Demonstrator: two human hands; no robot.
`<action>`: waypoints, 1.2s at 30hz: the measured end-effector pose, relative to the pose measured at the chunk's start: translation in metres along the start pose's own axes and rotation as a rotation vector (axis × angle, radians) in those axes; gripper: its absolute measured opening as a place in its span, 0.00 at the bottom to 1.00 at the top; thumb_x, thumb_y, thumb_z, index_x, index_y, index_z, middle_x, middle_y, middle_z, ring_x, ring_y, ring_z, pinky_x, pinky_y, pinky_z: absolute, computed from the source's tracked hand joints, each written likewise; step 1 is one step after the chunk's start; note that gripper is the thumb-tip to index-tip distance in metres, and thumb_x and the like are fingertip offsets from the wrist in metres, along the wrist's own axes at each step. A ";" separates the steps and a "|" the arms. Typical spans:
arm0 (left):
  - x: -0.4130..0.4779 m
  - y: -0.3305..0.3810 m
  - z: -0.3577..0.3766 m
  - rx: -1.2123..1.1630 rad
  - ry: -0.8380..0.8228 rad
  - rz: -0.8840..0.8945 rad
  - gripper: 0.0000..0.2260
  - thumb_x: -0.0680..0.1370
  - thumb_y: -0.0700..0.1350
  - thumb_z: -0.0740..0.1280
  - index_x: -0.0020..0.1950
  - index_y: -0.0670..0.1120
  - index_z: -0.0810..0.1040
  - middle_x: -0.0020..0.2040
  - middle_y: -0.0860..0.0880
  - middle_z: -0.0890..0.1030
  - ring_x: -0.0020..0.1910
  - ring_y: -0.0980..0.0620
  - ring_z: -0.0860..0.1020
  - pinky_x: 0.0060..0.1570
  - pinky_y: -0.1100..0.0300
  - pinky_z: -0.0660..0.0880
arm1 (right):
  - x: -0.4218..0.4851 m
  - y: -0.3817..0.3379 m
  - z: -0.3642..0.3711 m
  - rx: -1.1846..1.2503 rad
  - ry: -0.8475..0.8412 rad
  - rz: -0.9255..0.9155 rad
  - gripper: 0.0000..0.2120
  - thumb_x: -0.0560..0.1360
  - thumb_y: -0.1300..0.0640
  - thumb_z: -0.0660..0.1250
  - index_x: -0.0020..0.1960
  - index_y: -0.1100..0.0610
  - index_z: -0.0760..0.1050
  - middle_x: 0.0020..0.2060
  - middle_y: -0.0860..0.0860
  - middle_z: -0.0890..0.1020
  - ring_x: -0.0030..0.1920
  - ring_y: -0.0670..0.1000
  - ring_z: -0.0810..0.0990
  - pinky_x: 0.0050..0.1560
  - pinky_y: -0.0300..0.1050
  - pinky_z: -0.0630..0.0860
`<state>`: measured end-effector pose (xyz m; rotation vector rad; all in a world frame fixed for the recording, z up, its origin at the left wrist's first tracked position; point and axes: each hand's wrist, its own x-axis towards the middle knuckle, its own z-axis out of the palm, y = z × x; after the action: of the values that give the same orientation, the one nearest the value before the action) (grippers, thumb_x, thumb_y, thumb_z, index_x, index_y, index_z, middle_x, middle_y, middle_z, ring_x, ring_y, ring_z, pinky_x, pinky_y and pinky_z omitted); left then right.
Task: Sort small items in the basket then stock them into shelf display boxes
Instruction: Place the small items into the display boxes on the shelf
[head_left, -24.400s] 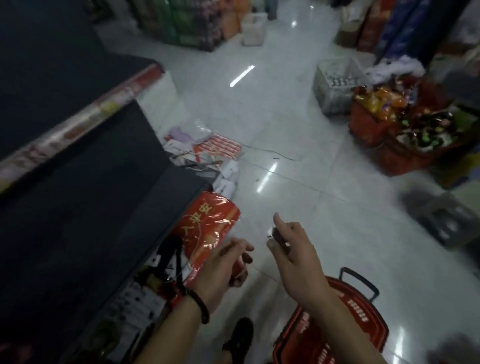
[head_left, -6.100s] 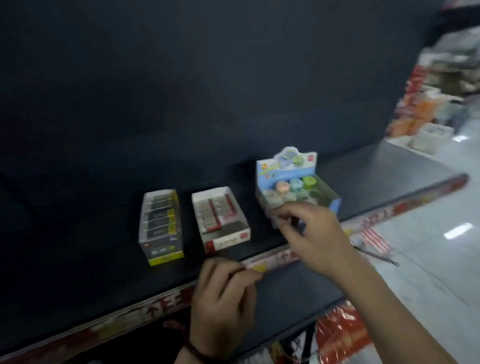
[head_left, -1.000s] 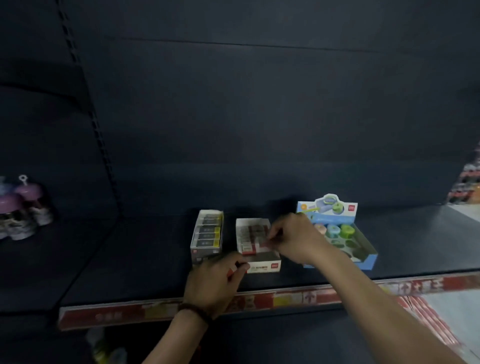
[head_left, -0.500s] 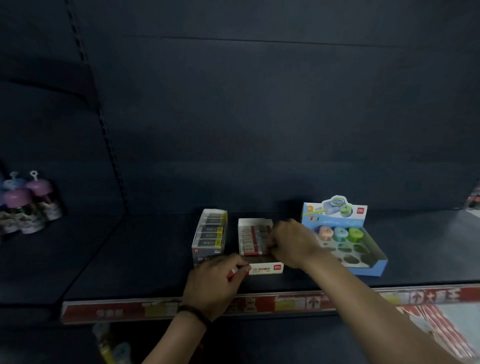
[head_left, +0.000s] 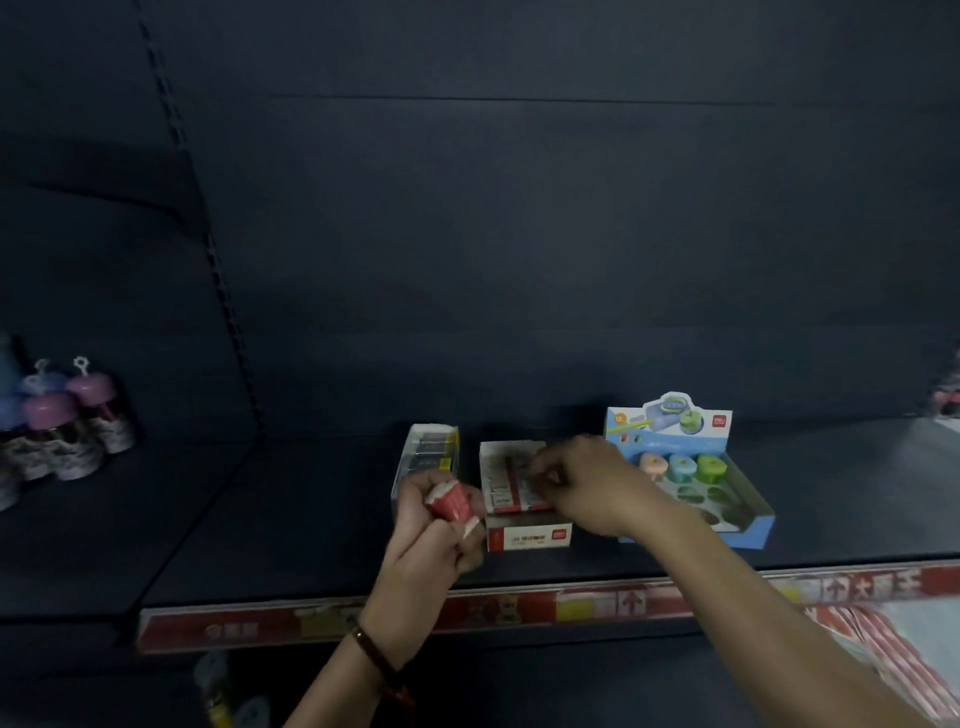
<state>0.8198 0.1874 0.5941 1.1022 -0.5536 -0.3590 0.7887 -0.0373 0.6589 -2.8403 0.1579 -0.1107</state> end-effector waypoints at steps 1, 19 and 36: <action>-0.001 0.003 0.002 -0.100 0.004 -0.040 0.18 0.74 0.36 0.62 0.63 0.44 0.71 0.50 0.40 0.79 0.39 0.50 0.73 0.37 0.56 0.70 | -0.006 -0.002 0.002 0.139 0.076 -0.013 0.09 0.82 0.52 0.68 0.55 0.45 0.87 0.51 0.41 0.86 0.55 0.44 0.83 0.58 0.43 0.76; 0.004 0.001 0.007 0.044 0.039 -0.197 0.20 0.83 0.51 0.65 0.58 0.34 0.81 0.45 0.40 0.83 0.37 0.53 0.76 0.37 0.60 0.72 | -0.051 -0.022 0.021 0.809 0.253 -0.118 0.09 0.74 0.57 0.81 0.53 0.50 0.87 0.46 0.46 0.89 0.49 0.48 0.88 0.56 0.54 0.85; 0.010 -0.029 -0.010 0.828 0.128 0.122 0.06 0.84 0.48 0.68 0.55 0.58 0.84 0.40 0.59 0.84 0.41 0.61 0.82 0.42 0.68 0.76 | -0.034 0.006 0.014 0.387 0.259 -0.043 0.04 0.73 0.53 0.81 0.46 0.46 0.88 0.42 0.38 0.86 0.46 0.36 0.83 0.47 0.28 0.74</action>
<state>0.8333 0.1774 0.5668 1.8598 -0.6705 0.0724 0.7560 -0.0346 0.6415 -2.4344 0.1155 -0.4663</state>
